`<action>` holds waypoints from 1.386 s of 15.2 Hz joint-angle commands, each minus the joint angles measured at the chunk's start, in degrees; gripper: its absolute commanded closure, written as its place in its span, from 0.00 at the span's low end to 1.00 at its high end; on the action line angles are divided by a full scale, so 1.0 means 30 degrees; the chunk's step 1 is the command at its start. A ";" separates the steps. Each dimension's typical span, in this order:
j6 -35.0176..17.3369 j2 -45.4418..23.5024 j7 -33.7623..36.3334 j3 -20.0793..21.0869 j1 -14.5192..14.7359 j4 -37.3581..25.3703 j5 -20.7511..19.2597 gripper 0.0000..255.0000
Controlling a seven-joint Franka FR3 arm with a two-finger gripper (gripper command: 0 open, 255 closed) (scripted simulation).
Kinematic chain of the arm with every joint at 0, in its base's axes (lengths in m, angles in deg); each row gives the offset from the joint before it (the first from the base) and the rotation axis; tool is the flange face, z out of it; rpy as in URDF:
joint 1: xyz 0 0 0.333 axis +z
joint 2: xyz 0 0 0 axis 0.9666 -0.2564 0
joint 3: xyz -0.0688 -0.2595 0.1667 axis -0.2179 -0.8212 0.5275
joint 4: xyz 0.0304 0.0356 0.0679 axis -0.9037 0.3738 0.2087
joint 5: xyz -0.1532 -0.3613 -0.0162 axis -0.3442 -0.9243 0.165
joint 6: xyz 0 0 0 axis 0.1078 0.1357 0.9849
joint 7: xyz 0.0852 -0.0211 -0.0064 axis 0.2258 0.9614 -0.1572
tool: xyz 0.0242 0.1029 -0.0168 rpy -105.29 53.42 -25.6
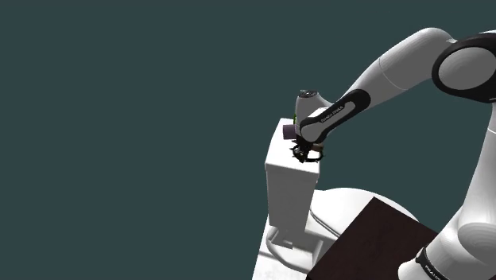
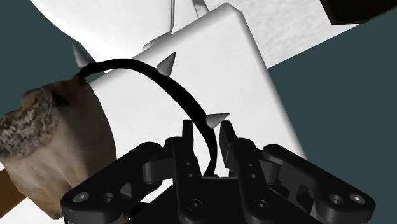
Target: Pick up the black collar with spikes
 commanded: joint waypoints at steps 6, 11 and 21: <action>0.0222 0.0183 -0.0061 0.0009 -0.0011 -0.0017 0.0044 1.00; 0.1337 0.1118 -0.0367 0.0082 -0.0020 -0.0213 0.0267 1.00; 0.3440 0.2627 -0.0887 0.0176 -0.0004 -0.0837 0.0630 1.00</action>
